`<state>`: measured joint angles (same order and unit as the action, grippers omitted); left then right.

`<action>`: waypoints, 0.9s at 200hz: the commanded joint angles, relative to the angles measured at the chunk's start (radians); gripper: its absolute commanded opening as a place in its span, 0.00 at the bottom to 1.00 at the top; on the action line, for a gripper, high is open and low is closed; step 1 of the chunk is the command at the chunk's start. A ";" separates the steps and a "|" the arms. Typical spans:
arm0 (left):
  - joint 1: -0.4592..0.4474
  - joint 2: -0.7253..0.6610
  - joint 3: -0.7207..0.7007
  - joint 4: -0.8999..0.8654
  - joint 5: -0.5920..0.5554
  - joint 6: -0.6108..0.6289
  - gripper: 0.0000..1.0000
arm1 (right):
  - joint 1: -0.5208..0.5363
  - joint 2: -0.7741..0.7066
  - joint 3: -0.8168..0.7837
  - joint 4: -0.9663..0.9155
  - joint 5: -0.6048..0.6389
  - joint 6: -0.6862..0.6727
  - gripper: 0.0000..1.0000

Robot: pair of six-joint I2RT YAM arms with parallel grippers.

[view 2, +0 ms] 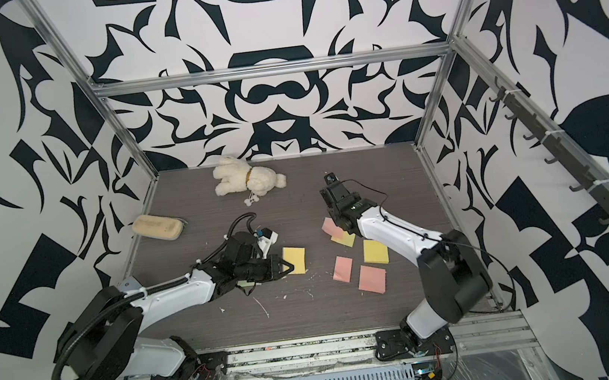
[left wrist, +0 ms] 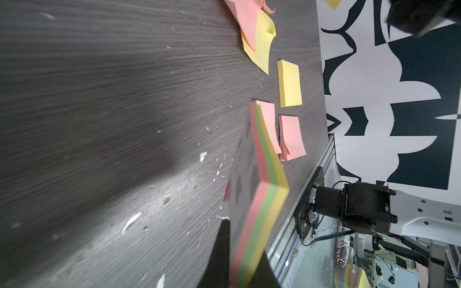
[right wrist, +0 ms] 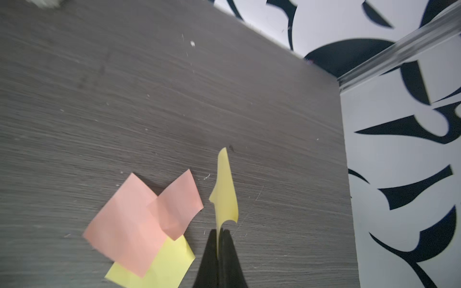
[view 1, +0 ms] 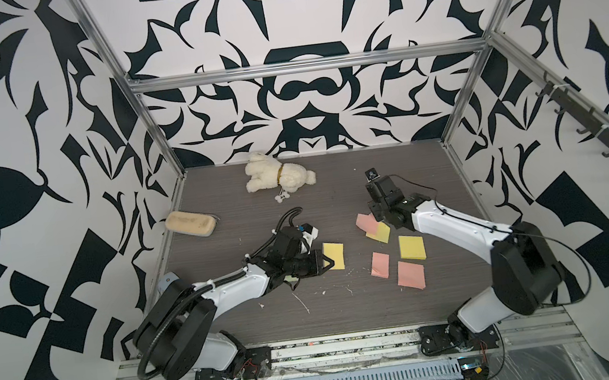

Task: Tear off pages from different memo pads
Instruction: Place the paper on the paper, then place the memo pad at the center of the board.

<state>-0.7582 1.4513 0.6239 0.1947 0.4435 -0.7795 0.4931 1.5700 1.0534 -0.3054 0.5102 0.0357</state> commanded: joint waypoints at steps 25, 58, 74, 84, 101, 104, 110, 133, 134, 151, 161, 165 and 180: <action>-0.048 0.149 0.067 0.118 0.028 -0.126 0.00 | -0.033 0.162 0.060 -0.011 -0.192 0.087 0.00; -0.054 0.191 0.076 0.128 0.034 -0.172 0.00 | -0.038 0.177 0.083 -0.060 -0.307 0.123 0.18; -0.054 0.197 0.077 0.107 0.039 -0.170 0.00 | -0.043 0.160 0.101 -0.094 -0.308 0.128 0.27; -0.055 0.209 0.076 0.106 0.051 -0.175 0.00 | -0.044 0.136 0.107 -0.107 -0.306 0.131 0.31; -0.062 0.244 0.079 0.140 0.076 -0.205 0.00 | -0.046 0.085 0.112 -0.124 -0.294 0.135 0.35; -0.065 0.252 0.082 0.147 0.080 -0.211 0.00 | -0.046 0.076 0.114 -0.125 -0.293 0.135 0.36; -0.072 0.267 0.090 0.158 0.086 -0.222 0.00 | -0.045 0.060 0.114 -0.132 -0.290 0.135 0.37; -0.102 0.343 0.121 0.206 0.100 -0.263 0.00 | -0.045 0.008 0.117 -0.156 -0.281 0.138 0.38; -0.103 0.347 0.121 0.211 0.101 -0.267 0.00 | -0.045 0.006 0.117 -0.158 -0.281 0.137 0.38; -0.120 0.408 0.134 0.278 0.096 -0.322 0.00 | -0.045 -0.029 0.114 -0.171 -0.284 0.139 0.39; -0.127 0.437 0.143 0.311 0.083 -0.354 0.00 | -0.045 -0.046 0.112 -0.177 -0.285 0.141 0.39; -0.130 0.446 0.146 0.322 0.079 -0.364 0.00 | -0.045 -0.054 0.111 -0.179 -0.285 0.141 0.39; -0.138 0.467 0.155 0.343 0.064 -0.394 0.00 | -0.044 -0.073 0.109 -0.183 -0.288 0.147 0.40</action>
<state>-0.8825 1.8736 0.7609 0.4690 0.5278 -1.0859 0.4530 1.5417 1.1404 -0.4553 0.2237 0.1600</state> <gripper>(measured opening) 0.098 0.392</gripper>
